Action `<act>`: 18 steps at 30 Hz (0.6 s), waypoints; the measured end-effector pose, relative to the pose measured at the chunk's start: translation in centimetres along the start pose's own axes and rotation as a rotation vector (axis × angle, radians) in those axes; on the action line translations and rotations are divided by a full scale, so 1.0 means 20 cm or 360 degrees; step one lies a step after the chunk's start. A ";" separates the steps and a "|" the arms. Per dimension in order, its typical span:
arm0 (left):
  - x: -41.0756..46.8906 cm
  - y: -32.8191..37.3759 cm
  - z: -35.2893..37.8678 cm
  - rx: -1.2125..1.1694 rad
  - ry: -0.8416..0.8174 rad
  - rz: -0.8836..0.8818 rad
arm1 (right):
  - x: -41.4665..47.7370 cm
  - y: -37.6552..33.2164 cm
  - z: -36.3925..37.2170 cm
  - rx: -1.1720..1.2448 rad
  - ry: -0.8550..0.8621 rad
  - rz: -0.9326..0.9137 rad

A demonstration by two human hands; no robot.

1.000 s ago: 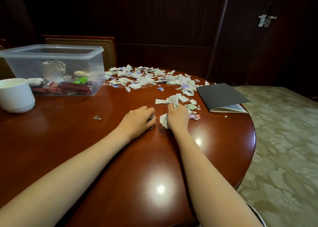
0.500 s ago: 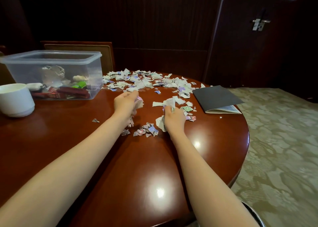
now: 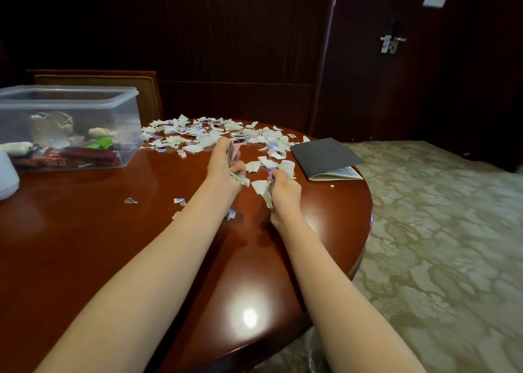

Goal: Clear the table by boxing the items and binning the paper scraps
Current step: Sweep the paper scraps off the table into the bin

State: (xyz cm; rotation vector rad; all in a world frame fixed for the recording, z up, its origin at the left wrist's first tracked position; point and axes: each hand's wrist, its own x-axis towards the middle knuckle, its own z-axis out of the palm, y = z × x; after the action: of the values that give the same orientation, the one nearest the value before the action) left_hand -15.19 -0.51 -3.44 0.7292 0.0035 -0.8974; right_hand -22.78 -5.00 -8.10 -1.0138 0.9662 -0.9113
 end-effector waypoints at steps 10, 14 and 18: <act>-0.09 -0.39 0.24 -0.0118 -0.0230 -0.0209 | -0.04 -0.10 -0.35 0.0856 -0.0007 0.0144; -0.15 -0.60 0.34 -0.0063 -0.0294 -0.0336 | -0.01 -0.15 -0.53 0.0923 0.0136 0.0049; -0.23 -0.79 0.45 -0.0012 -0.0342 -0.0463 | -0.01 -0.19 -0.74 0.1033 0.0310 -0.0068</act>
State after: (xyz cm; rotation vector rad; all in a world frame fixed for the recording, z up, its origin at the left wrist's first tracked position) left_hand -32.06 -8.77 -4.40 0.6311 -0.0791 -1.2501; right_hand -37.30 -9.68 -7.78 -0.3995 0.7284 -1.2675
